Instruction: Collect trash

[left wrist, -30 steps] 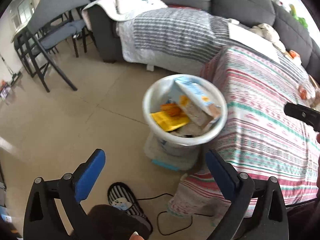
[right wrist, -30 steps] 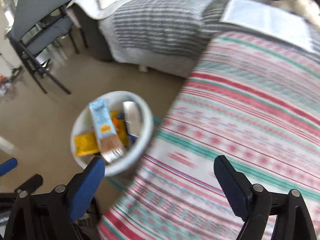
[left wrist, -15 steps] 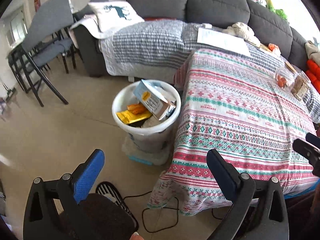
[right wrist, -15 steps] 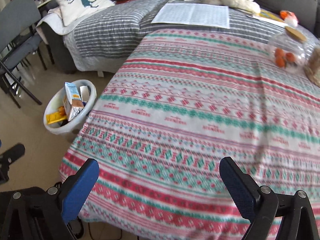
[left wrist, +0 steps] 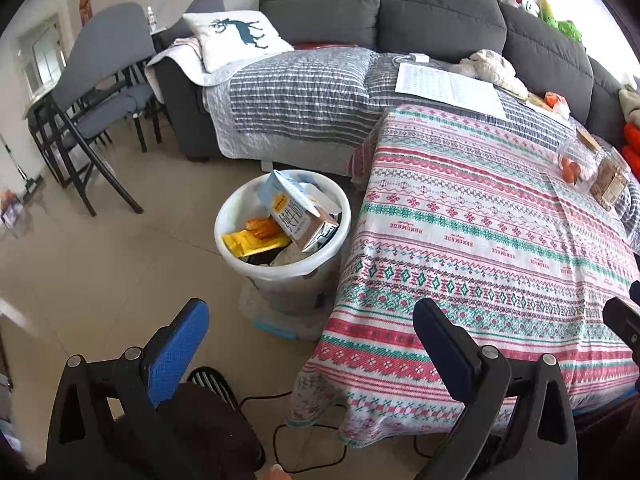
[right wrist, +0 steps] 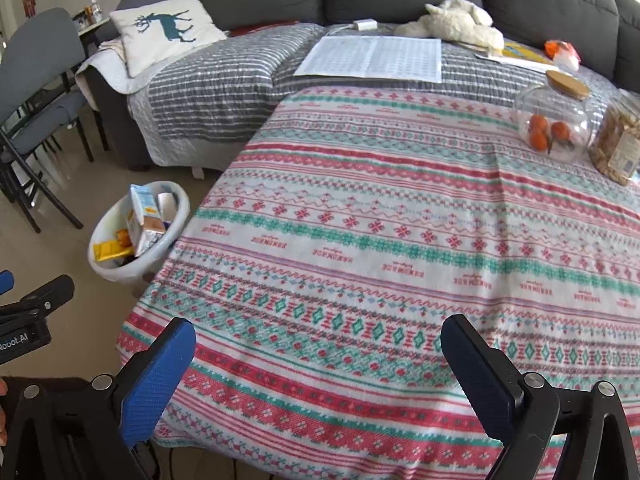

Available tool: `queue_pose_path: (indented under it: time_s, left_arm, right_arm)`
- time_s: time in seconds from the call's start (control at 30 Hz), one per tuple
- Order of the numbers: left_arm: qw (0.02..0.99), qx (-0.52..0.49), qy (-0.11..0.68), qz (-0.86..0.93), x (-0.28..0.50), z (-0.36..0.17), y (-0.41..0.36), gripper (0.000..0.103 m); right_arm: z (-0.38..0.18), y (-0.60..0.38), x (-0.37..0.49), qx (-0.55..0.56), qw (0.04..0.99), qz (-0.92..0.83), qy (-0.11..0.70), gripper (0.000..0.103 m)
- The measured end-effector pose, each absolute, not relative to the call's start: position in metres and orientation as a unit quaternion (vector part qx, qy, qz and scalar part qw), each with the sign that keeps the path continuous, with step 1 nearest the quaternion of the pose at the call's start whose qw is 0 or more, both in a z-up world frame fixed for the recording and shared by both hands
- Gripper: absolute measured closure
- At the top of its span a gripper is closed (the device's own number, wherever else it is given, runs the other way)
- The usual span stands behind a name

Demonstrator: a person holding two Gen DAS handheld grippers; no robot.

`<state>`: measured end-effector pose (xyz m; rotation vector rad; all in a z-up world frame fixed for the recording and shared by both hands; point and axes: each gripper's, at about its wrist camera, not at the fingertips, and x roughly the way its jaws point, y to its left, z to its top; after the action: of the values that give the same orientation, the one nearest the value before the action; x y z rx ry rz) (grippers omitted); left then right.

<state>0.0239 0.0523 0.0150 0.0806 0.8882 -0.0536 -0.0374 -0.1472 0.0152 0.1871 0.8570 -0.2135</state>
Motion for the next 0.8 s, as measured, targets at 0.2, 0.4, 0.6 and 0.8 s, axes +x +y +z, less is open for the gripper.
queue_pose_path:
  time_s: [0.2,0.4,0.6,0.8]
  left_arm:
    - [0.895,0.030,0.444,-0.018,0.029,0.003,0.048,0.000]
    - [0.896,0.038,0.443,-0.020,0.031,0.003,0.038,0.000]
    - [0.895,0.052,0.442,-0.026,0.028,0.003,0.031,0.000]
    - [0.897,0.055,0.437,-0.031,0.021,0.005,0.030,0.000]
  right_arm:
    - [0.020,-0.162,-0.037,0.098,0.902,-0.107,0.408,0.002]
    - [0.018,-0.172,-0.036,0.108,0.897,-0.120,0.410,0.002]
    - [0.018,-0.167,-0.036,0.094,0.899,-0.119,0.411,0.002]
    - [0.016,-0.164,-0.034,0.093,0.900,-0.117,0.409,0.002]
